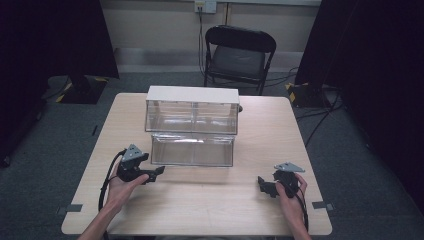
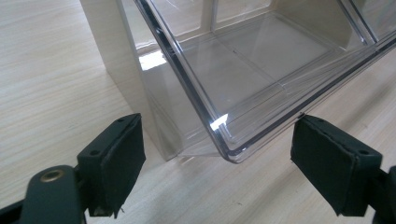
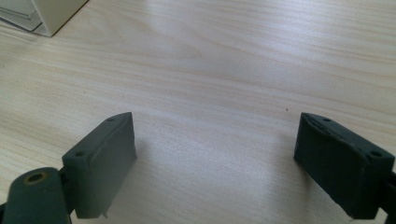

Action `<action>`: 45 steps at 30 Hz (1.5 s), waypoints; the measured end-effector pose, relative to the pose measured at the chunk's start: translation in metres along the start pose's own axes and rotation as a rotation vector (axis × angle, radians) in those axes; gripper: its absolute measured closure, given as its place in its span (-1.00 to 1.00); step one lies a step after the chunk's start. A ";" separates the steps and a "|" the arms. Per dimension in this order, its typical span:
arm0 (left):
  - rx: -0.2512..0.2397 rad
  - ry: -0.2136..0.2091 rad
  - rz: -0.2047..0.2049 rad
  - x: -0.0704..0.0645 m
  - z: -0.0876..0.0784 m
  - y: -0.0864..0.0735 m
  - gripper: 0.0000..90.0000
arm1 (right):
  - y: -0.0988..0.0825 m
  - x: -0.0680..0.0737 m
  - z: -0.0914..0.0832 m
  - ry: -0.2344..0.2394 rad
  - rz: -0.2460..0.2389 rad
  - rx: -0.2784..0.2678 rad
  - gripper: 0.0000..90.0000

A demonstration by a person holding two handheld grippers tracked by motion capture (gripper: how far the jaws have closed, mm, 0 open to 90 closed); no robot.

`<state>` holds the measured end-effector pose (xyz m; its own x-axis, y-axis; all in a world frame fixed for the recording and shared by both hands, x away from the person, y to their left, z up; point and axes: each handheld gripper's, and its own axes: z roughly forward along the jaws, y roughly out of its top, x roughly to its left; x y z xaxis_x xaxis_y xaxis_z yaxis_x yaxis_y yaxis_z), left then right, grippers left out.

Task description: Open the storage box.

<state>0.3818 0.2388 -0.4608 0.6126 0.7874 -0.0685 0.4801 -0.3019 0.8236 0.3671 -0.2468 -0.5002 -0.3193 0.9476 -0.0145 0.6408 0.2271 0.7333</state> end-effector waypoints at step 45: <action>-0.078 -0.024 -0.002 -0.004 -0.014 0.010 -0.65 | 0.000 0.000 0.000 0.000 0.000 0.000 -0.73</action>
<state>0.3757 0.2401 -0.4446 0.6266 0.7749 -0.0828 0.4319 -0.2568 0.8646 0.3671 -0.2468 -0.5002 -0.3193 0.9476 -0.0144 0.6410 0.2271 0.7331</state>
